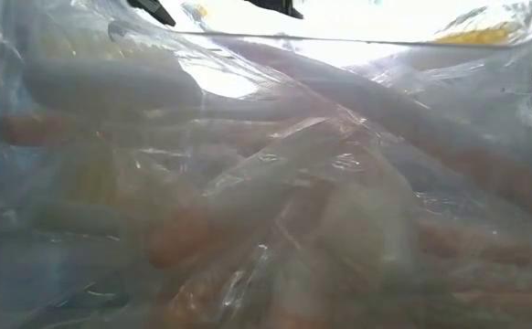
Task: Pick & Place Toothbrushes
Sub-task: Put the blue toothbrush into the top black bin
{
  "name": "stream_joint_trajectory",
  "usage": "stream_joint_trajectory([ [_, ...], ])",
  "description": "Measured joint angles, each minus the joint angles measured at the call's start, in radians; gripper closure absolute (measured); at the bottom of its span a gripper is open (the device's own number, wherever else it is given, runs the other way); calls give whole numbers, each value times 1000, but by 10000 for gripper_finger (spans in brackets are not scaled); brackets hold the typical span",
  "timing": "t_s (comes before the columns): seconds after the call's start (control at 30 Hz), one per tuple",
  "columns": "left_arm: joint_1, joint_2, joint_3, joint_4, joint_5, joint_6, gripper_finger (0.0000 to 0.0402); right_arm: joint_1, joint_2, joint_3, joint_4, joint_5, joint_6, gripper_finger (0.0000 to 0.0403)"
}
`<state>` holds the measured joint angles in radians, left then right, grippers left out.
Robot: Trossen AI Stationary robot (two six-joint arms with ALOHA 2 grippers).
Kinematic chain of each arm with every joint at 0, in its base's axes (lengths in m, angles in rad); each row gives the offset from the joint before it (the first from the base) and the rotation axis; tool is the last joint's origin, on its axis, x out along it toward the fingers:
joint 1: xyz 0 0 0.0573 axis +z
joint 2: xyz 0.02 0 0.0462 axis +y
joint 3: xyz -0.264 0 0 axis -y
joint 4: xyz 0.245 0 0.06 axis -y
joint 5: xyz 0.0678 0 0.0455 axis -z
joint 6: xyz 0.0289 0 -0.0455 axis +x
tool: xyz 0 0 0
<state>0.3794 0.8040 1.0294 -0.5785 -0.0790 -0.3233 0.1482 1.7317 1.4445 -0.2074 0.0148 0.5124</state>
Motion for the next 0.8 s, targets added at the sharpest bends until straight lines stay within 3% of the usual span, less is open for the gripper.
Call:
stream_joint_trajectory([
  [0.27,0,0,0,0,0,0,302,-169,-17,0,0,-63,-224,349],
  [0.6,0,0,0,0,0,0,302,-346,-17,0,-20,-287,-323,349],
  [0.8,0,0,0,0,0,0,302,-406,-16,0,-26,-364,-344,349],
])
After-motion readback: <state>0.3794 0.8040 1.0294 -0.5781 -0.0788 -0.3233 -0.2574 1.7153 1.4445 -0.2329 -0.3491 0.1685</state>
